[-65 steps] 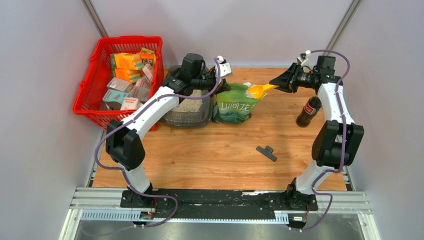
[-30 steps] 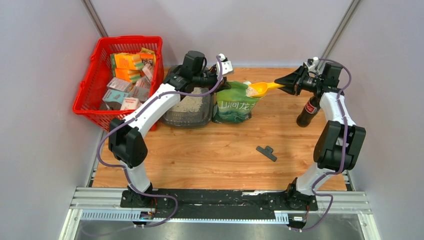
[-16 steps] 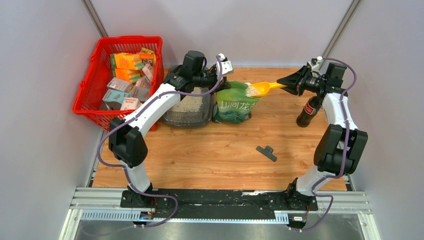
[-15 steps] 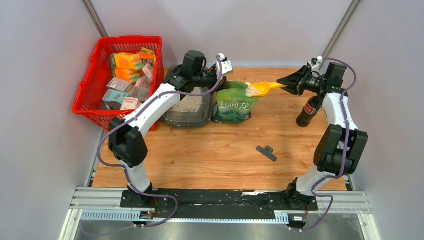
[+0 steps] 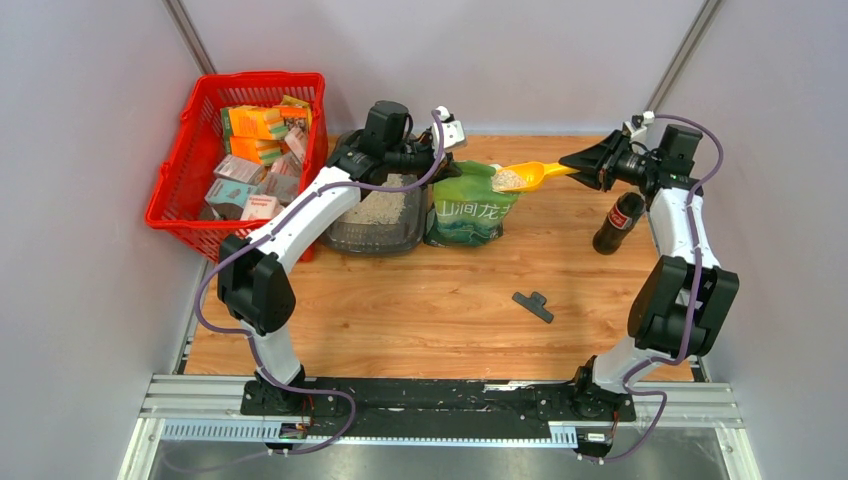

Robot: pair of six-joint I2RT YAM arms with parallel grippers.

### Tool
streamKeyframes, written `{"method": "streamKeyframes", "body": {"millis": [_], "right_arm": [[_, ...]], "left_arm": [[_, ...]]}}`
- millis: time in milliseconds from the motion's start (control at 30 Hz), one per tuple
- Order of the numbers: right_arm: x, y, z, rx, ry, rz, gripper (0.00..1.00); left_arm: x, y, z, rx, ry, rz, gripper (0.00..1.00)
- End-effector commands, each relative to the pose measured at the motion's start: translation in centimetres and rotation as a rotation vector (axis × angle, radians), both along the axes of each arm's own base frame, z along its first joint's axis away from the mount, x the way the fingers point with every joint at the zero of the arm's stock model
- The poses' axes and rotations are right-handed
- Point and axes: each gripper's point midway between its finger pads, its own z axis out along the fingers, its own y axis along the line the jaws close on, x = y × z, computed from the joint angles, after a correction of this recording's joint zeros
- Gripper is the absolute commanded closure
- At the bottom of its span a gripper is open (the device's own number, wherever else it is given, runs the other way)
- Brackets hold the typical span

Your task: Fill the litter box with clean litter

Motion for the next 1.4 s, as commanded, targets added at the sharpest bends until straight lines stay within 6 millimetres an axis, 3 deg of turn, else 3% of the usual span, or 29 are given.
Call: {"method": "streamKeyframes", "body": {"millis": [0,333,600,833,967,1000,1100,1233,1367], "right_arm": [[-0.8,-0.4,2.4,-0.013,-0.066,-0.007,1.00],[-0.8,-0.7,3.6,0.038,-0.088,0.007,1.00],[-1.1,-0.6,3.3,0.106,-0.068,0.046,1.00],[-1.3,-0.4,5.0,0.139,-0.090,0.064,1.00],[-1.4,0.5,6.3,0.142,-0.094,0.077,1.00],[-1.4,0.9,6.6,0.145,-0.090,0.080,1.00],[-1.4,3.1,7.3,0.156,-0.094,0.116,1.00],[-1.4,6.8,8.2,0.175,-0.105,0.194,1.00],[-0.9,9.7,8.7,0.190,-0.101,0.251,1.00]], "left_arm": [[1.2,0.5,4.3,-0.057,-0.115,0.016,1.00],[2.1,0.6,3.7,-0.045,-0.098,0.042,1.00],[3.9,1.1,3.3,-0.035,-0.066,0.099,1.00],[4.7,1.5,2.1,0.009,-0.045,0.122,0.99],[5.1,1.9,1.4,0.027,-0.018,0.149,0.82],[5.2,2.0,1.4,0.030,-0.017,0.158,0.71],[5.2,2.7,1.8,0.026,0.002,0.191,0.52],[5.8,4.7,2.5,0.009,0.032,0.275,0.41],[6.9,8.3,3.4,-0.007,0.052,0.405,0.37]]}}
